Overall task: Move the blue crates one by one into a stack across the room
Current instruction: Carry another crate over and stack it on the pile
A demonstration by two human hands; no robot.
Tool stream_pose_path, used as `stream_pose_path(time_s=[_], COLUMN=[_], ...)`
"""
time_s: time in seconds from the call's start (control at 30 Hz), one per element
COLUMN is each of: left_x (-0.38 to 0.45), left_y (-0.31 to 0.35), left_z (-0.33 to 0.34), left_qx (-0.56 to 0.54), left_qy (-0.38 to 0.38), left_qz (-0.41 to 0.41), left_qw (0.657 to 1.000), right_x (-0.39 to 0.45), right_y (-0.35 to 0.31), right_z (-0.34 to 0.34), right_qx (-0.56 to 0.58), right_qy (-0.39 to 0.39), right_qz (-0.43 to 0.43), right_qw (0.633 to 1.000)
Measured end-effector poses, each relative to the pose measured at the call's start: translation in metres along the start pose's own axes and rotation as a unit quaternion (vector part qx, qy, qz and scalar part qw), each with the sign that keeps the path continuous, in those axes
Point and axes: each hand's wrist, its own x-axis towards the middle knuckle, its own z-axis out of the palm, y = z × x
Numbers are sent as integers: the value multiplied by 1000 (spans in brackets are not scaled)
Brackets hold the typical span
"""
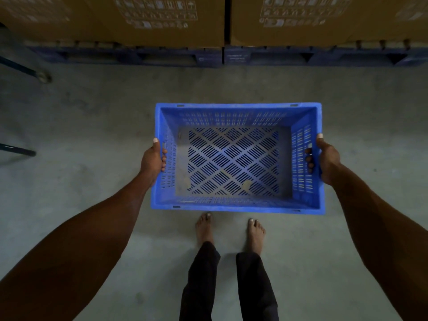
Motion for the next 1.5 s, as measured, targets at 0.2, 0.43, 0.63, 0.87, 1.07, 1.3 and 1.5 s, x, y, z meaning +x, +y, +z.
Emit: stream_pose_path(time_s=[0.2, 0.43, 0.63, 0.87, 1.07, 1.3, 1.5], left_x=[-10, -109, -235, -352, -420, -507, -596], left_y=[21, 71, 122, 154, 137, 47, -63], left_z=[-5, -10, -18, -50, -85, -137, -203], left_qx=[224, 379, 409, 371, 310, 217, 148], left_qy=[111, 105, 123, 159, 235, 371, 481], left_qz=[30, 340, 439, 418, 354, 229, 98], left_qw=[968, 854, 790, 814, 850, 873, 859], right_x=[-4, -120, -248, -372, -436, -484, -553], right_y=[-1, -16, -36, -40, -29, -1, 52], right_z=[-8, 2, 14, 6, 16, 58, 130], right_qx=[-192, -373, -386, -350, -350, -402, -442], right_qy=[138, 163, 130, 123, 31, -145, -298], right_qz=[-89, -318, -404, -465, -524, -578, -621], right_qw=[968, 856, 819, 804, 776, 695, 574])
